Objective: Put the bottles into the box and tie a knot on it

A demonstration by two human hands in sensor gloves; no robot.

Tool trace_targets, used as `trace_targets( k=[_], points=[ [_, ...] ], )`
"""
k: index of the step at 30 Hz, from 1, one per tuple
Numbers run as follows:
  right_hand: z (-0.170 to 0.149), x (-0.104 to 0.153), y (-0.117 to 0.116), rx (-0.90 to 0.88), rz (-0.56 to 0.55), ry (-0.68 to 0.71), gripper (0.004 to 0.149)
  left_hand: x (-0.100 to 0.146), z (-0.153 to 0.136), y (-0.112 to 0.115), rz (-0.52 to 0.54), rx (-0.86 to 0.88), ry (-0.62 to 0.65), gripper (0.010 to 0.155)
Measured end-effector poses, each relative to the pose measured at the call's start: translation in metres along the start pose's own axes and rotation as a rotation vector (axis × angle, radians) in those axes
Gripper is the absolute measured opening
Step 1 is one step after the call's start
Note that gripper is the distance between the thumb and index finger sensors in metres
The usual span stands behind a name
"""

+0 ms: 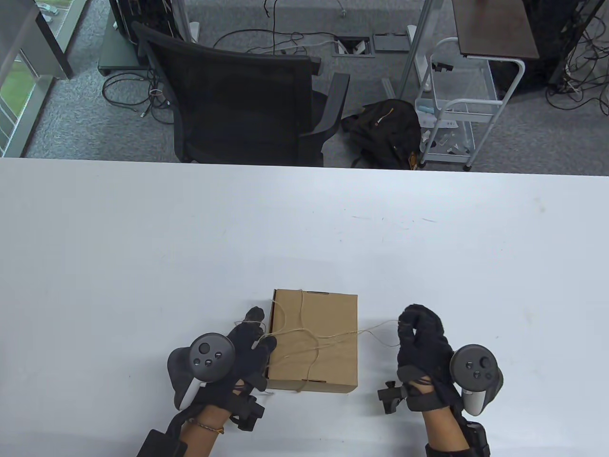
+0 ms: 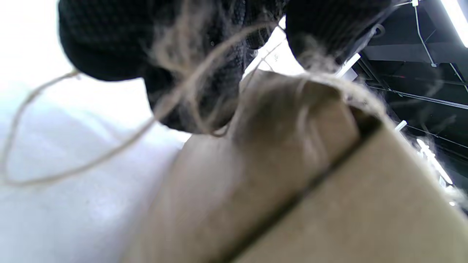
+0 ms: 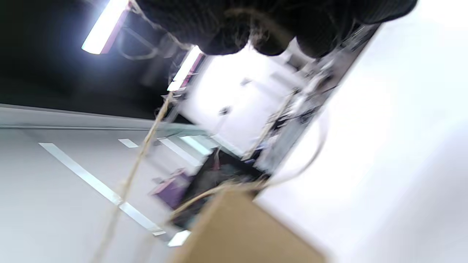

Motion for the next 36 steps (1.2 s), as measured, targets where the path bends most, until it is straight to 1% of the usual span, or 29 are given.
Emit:
trace_targets(
  k=[1, 2, 3, 4, 6, 7, 8, 9, 10, 11, 12, 13, 15, 18, 19, 20, 22, 23, 24, 25, 27, 28, 29, 30, 31, 33, 34, 35, 36],
  points=[
    [-0.003, -0.001, -0.003, 0.095, 0.023, 0.004, 0.044, 0.000, 0.001, 0.002, 0.000, -0.008, 0.002, 0.076],
    [0.003, 0.000, -0.007, 0.174, 0.052, 0.051, 0.051, 0.000, 0.003, 0.003, -0.003, -0.026, 0.004, 0.077],
    [0.014, 0.003, -0.010, 0.235, 0.058, 0.127, 0.058, 0.000, 0.004, 0.004, -0.008, -0.041, 0.005, 0.078],
    [0.030, 0.007, -0.013, 0.261, 0.043, 0.241, 0.059, 0.000, 0.005, 0.006, -0.009, -0.051, 0.006, 0.079],
    [0.064, 0.020, -0.026, 0.217, 0.096, 0.475, 0.056, 0.000, 0.007, 0.007, -0.010, -0.072, 0.012, 0.079],
    [0.081, 0.031, -0.039, 0.163, 0.168, 0.589, 0.055, 0.000, 0.008, 0.007, -0.012, -0.072, 0.012, 0.079],
    [0.088, 0.038, -0.050, 0.150, 0.231, 0.617, 0.055, 0.000, 0.008, 0.007, -0.014, -0.071, 0.012, 0.079],
    [0.092, 0.046, -0.067, 0.173, 0.331, 0.614, 0.055, 0.000, 0.008, 0.008, -0.016, -0.067, 0.014, 0.079],
    [0.093, 0.050, -0.075, 0.201, 0.368, 0.606, 0.060, 0.000, 0.008, 0.008, -0.016, -0.066, 0.014, 0.079],
    [0.092, 0.054, -0.088, 0.263, 0.397, 0.611, 0.059, 0.000, 0.008, 0.008, -0.017, -0.066, 0.015, 0.079],
    [0.091, 0.056, -0.095, 0.321, 0.400, 0.633, 0.055, 0.000, 0.008, 0.008, -0.017, -0.067, 0.016, 0.079],
    [0.088, 0.054, -0.096, 0.362, 0.374, 0.630, 0.049, 0.000, 0.008, 0.008, -0.016, -0.068, 0.018, 0.079],
    [0.088, 0.049, -0.088, 0.257, 0.330, 0.582, 0.037, 0.000, 0.008, 0.008, -0.018, -0.069, 0.023, 0.078],
    [0.085, 0.044, -0.076, 0.300, 0.306, 0.574, 0.041, 0.000, 0.007, 0.006, -0.018, -0.057, 0.021, 0.077],
    [0.082, 0.037, -0.060, 0.292, 0.221, 0.553, 0.042, 0.000, 0.005, 0.006, -0.017, -0.048, 0.016, 0.078],
    [0.078, 0.031, -0.052, 0.279, 0.193, 0.527, 0.042, -0.001, 0.005, 0.006, -0.019, -0.046, 0.014, 0.078],
    [0.056, 0.012, -0.026, 0.255, 0.096, 0.365, 0.043, -0.001, 0.003, 0.005, -0.017, -0.037, 0.011, 0.078],
    [0.036, 0.002, -0.012, 0.262, 0.020, 0.241, 0.043, -0.001, 0.002, 0.005, -0.016, -0.033, 0.010, 0.077],
    [0.020, -0.003, -0.003, 0.323, -0.027, 0.127, 0.042, -0.001, 0.002, 0.005, -0.017, -0.032, 0.010, 0.078],
    [-0.001, -0.009, -0.001, 0.459, 0.026, -0.003, 0.042, -0.001, 0.002, 0.005, -0.017, -0.032, 0.009, 0.078],
    [-0.016, -0.012, -0.003, 0.766, 0.085, -0.073, 0.045, -0.001, 0.003, 0.006, -0.020, -0.037, 0.008, 0.077],
    [-0.021, -0.011, -0.007, 0.908, 0.154, -0.117, 0.054, -0.001, 0.003, 0.007, -0.021, -0.037, 0.008, 0.077],
    [-0.018, -0.010, -0.012, 0.928, 0.188, -0.087, 0.062, -0.001, 0.003, 0.007, -0.022, -0.036, 0.008, 0.077],
    [-0.008, -0.010, -0.015, 0.885, 0.151, -0.021, 0.066, -0.001, 0.003, 0.007, -0.022, -0.034, 0.009, 0.077],
    [0.001, -0.008, -0.015, 0.838, 0.105, 0.014, 0.065, -0.001, 0.003, 0.007, -0.022, -0.034, 0.010, 0.076],
    [0.025, -0.002, -0.022, 0.710, 0.070, 0.179, 0.063, -0.001, 0.003, 0.006, -0.014, -0.032, 0.013, 0.072],
    [0.040, 0.005, -0.029, 0.616, 0.089, 0.315, 0.063, -0.001, 0.002, 0.006, -0.013, -0.031, 0.014, 0.071],
    [0.051, 0.012, -0.038, 0.470, 0.149, 0.438, 0.062, -0.001, 0.002, 0.005, -0.011, -0.030, 0.012, 0.071],
    [0.058, 0.017, -0.044, 0.359, 0.191, 0.486, 0.059, -0.001, 0.001, 0.004, -0.009, -0.025, 0.011, 0.070]
  ],
)
Point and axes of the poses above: the tracker on the back of each hand, its own z axis roughly to the thumb side, its own x axis roughly from the fingertips to the wrist, y = z × x, the point moved 5 cm from there along -x, roughly from the wrist to the fingertips, and after that the axes turned 5 degrees about -z, right-handed, at the moved point
